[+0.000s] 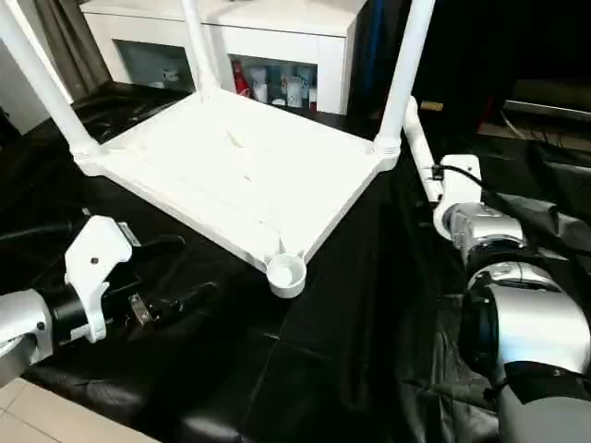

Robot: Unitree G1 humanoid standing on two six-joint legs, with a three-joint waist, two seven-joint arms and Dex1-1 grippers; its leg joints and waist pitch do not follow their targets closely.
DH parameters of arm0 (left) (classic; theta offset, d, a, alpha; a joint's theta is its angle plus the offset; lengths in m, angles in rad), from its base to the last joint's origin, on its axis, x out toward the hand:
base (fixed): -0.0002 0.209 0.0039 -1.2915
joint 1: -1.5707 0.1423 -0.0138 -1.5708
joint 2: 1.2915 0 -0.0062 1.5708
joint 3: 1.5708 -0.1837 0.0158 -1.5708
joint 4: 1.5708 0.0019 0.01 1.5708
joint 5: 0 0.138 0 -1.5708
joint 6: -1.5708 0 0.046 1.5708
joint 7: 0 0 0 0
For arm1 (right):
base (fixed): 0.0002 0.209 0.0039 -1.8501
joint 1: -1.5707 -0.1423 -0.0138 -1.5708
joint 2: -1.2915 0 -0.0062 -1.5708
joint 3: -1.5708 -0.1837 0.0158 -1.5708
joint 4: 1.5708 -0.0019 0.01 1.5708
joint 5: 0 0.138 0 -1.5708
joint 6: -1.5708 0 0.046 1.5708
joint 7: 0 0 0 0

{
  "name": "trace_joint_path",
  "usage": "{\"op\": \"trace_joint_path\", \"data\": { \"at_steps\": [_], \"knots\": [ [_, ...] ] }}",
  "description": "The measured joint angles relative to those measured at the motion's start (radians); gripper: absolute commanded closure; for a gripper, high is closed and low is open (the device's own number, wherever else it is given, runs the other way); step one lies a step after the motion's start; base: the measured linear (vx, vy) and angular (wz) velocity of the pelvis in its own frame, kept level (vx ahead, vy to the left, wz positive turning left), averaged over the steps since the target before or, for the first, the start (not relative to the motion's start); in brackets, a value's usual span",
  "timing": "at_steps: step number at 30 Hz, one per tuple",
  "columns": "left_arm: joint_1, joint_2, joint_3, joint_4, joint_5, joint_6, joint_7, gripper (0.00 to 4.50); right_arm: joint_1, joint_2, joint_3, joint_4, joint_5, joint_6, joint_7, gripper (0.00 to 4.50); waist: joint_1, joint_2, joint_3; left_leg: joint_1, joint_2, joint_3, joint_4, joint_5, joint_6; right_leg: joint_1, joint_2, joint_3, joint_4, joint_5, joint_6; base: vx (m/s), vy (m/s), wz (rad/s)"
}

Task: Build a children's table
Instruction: Pick table leg

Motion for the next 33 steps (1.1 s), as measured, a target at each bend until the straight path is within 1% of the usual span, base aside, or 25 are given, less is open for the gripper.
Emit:
{"op": "trace_joint_path", "data": {
  "at_steps": [5,7,8,9,11,17,19,20,24,27,31,33],
  "knots": [
    [-0.008,0.000,-0.006,0.000,-0.016,0.002,0.005,0.00,0.000,-0.019,0.001,0.004,-0.018,0.027,0.016,1.88,0.000,0.000,0.000,0.000,0.000,0.000,0.000,0.000,0.000,0.000,0.000,0.000,0.000,0.000,0.000,0.000,0.000,0.00],
    [-0.008,0.000,-0.010,0.000,-0.016,0.002,0.005,0.00,0.000,-0.024,0.002,0.006,-0.024,0.029,0.014,2.03,0.000,0.000,0.000,0.000,0.000,0.000,0.000,0.000,0.000,0.000,0.000,0.000,0.000,0.000,0.000,0.000,0.000,0.00],
    [-0.008,0.000,-0.013,0.000,-0.016,0.003,0.005,0.00,0.000,-0.026,0.002,0.009,-0.025,0.030,0.012,2.03,0.000,0.000,0.000,0.000,0.000,0.001,0.000,0.000,0.000,-0.001,0.000,0.000,0.000,0.000,0.000,0.000,0.000,0.00],
    [-0.008,0.000,-0.014,0.000,-0.017,0.004,0.004,0.00,0.001,-0.027,0.003,0.011,-0.026,0.030,0.011,2.23,0.000,0.000,0.000,0.000,0.001,0.001,0.000,0.000,0.000,-0.001,0.000,0.000,0.000,0.000,0.000,0.000,0.000,0.00],
    [-0.009,0.001,-0.014,0.000,-0.017,0.004,0.004,0.00,0.002,-0.027,0.002,0.014,-0.027,0.032,0.009,2.40,0.000,0.000,0.000,0.000,0.001,0.001,0.000,0.000,0.000,-0.001,0.000,0.000,0.000,0.000,0.001,0.000,0.000,0.00],
    [-0.036,0.009,-0.015,0.020,-0.017,0.001,0.005,0.00,0.013,-0.027,-0.017,0.017,-0.024,0.025,-0.004,2.97,0.002,0.001,-0.001,0.000,0.001,0.002,0.000,0.000,0.000,0.000,0.000,0.000,0.000,0.000,0.001,0.000,0.000,0.00],
    [-0.037,0.011,-0.015,0.024,-0.017,-0.001,0.005,0.00,0.013,-0.027,-0.022,0.017,-0.024,0.024,-0.004,2.97,0.003,0.001,-0.001,0.000,0.001,0.002,0.000,0.000,0.000,0.000,0.000,0.000,0.000,0.000,0.001,0.000,0.000,0.00],
    [-0.037,0.014,-0.015,0.027,-0.017,-0.001,0.005,0.00,0.013,-0.027,-0.025,0.017,-0.023,0.024,-0.005,3.15,0.005,0.001,-0.001,0.000,0.001,0.002,0.000,0.000,0.000,0.000,0.000,0.000,0.000,0.000,0.001,0.000,0.000,0.00],
    [-0.037,0.014,-0.015,0.029,-0.017,-0.002,0.005,0.00,0.022,-0.027,-0.039,0.017,-0.020,0.015,-0.006,3.23,0.008,0.001,-0.001,0.000,0.001,0.002,0.000,0.000,0.000,0.000,0.000,0.000,0.000,0.000,0.001,0.000,0.000,0.00],
    [-0.037,0.023,-0.015,0.032,-0.016,-0.013,0.005,0.00,0.034,-0.026,-0.040,0.016,-0.018,-0.010,-0.003,3.25,0.010,0.001,-0.002,0.001,0.001,0.002,0.000,0.000,0.000,0.001,0.000,0.000,0.000,0.000,0.001,0.000,0.000,0.00],
    [-0.037,0.029,-0.015,0.039,-0.013,-0.036,0.005,0.00,0.040,-0.023,-0.048,0.017,-0.016,-0.028,-0.003,3.25,0.010,0.001,-0.002,0.002,0.001,0.003,0.000,0.000,0.000,0.001,0.000,0.000,0.000,0.000,0.000,0.000,0.000,0.00],
    [-0.037,0.026,-0.019,0.050,0.001,-0.068,0.008,0.00,0.046,-0.019,-0.063,0.017,-0.007,-0.055,0.000,3.25,0.010,0.000,-0.002,0.002,0.001,0.003,0.000,0.000,0.000,0.001,0.000,0.001,0.001,0.000,0.000,0.000,0.000,0.00]
  ]
}}
